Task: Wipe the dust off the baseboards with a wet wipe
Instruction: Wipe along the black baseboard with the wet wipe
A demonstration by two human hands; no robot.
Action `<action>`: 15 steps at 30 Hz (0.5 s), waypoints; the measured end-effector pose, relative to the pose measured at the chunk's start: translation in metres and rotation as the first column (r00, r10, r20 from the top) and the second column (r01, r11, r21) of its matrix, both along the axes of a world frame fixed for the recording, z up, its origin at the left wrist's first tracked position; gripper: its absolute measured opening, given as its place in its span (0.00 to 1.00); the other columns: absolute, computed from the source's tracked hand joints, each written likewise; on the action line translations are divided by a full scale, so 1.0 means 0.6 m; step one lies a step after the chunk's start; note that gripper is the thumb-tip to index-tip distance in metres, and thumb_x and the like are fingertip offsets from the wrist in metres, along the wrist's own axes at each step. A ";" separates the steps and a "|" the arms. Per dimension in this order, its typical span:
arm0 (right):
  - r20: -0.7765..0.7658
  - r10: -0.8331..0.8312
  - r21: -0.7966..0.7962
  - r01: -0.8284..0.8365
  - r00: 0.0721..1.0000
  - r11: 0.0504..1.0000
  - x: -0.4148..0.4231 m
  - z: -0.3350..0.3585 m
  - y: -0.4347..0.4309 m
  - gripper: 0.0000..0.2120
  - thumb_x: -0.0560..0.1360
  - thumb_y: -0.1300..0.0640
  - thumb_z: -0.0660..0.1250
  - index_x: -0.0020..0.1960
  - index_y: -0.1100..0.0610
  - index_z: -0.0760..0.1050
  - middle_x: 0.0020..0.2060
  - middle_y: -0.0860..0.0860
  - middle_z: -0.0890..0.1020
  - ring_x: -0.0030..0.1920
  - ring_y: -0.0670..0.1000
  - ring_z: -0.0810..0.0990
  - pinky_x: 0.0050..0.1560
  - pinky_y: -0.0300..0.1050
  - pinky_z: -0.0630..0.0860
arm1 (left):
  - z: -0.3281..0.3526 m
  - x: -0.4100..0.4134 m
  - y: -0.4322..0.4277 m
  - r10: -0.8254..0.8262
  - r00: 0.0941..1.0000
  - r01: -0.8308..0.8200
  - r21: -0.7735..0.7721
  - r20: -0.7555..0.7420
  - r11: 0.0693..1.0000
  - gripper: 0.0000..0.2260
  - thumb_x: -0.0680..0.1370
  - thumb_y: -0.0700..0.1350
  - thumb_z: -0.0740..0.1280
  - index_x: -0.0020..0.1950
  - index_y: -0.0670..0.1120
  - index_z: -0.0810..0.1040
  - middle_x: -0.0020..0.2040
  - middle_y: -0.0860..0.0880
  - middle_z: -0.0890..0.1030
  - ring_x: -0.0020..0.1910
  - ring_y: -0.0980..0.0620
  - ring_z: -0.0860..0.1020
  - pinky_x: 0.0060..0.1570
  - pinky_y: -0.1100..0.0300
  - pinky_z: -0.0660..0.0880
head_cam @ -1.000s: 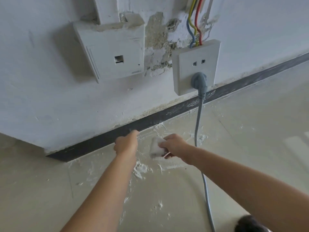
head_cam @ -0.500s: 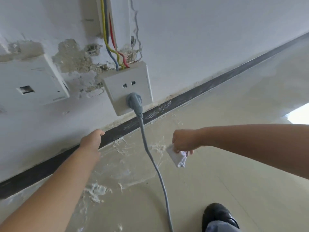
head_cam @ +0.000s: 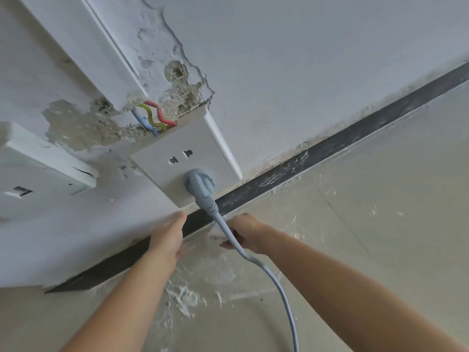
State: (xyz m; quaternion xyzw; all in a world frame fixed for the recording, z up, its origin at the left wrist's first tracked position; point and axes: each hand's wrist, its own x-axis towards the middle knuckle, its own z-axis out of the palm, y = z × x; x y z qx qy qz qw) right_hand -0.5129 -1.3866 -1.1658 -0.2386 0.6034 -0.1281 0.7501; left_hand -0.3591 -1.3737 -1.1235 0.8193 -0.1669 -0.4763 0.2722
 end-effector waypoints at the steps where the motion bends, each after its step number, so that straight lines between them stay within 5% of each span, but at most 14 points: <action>1: 0.105 -0.078 0.052 0.072 0.991 0.996 0.009 0.003 0.000 0.14 0.78 0.65 0.57 0.34 0.64 0.73 0.27 0.57 0.74 0.30 0.54 0.76 0.46 0.47 0.79 | -0.002 0.003 0.003 0.007 1.000 -0.007 -0.008 0.001 1.000 0.23 0.77 0.54 0.66 0.69 0.46 0.68 0.57 0.45 0.70 0.53 0.46 0.73 0.52 0.51 0.75; 4: 0.353 -0.277 0.176 0.227 0.894 0.958 0.020 0.009 -0.007 0.30 0.78 0.68 0.49 0.22 0.65 0.77 0.22 0.56 0.78 0.35 0.54 0.70 0.63 0.54 0.72 | -0.013 0.016 -0.003 0.027 0.999 -0.027 0.012 0.037 1.000 0.25 0.76 0.56 0.66 0.68 0.45 0.69 0.59 0.43 0.72 0.56 0.44 0.75 0.48 0.50 0.75; 6: 0.388 -0.315 0.180 0.264 0.866 0.948 0.022 0.015 -0.010 0.26 0.77 0.71 0.47 0.27 0.67 0.75 0.20 0.55 0.79 0.34 0.53 0.69 0.64 0.55 0.73 | -0.020 0.019 -0.006 0.034 0.998 -0.035 0.024 0.048 0.999 0.23 0.76 0.54 0.66 0.66 0.43 0.69 0.56 0.43 0.72 0.53 0.44 0.75 0.46 0.51 0.74; 10: 0.375 -0.437 0.235 0.373 0.817 0.898 0.016 0.020 -0.023 0.18 0.75 0.72 0.45 0.38 0.69 0.72 0.26 0.56 0.81 0.26 0.48 0.67 0.42 0.42 0.79 | -0.032 0.016 -0.008 0.055 0.997 -0.056 0.014 0.046 0.998 0.13 0.78 0.50 0.64 0.57 0.43 0.70 0.45 0.45 0.73 0.50 0.45 0.72 0.45 0.53 0.71; 12: 0.383 -0.503 0.254 0.435 0.775 0.864 -0.003 0.023 -0.032 0.18 0.74 0.72 0.45 0.41 0.71 0.74 0.34 0.61 0.82 0.27 0.48 0.68 0.38 0.39 0.77 | -0.033 0.016 -0.011 0.058 0.997 -0.059 0.024 0.057 0.998 0.12 0.78 0.50 0.64 0.54 0.42 0.70 0.42 0.46 0.72 0.49 0.46 0.73 0.44 0.53 0.73; 15: 0.394 -0.566 0.229 0.519 0.724 0.823 -0.047 0.029 -0.038 0.19 0.72 0.73 0.47 0.49 0.73 0.76 0.32 0.60 0.81 0.27 0.47 0.71 0.28 0.35 0.76 | -0.029 0.016 -0.013 0.053 0.996 -0.055 0.023 0.065 0.998 0.15 0.77 0.52 0.66 0.53 0.42 0.71 0.42 0.46 0.73 0.50 0.46 0.74 0.45 0.54 0.74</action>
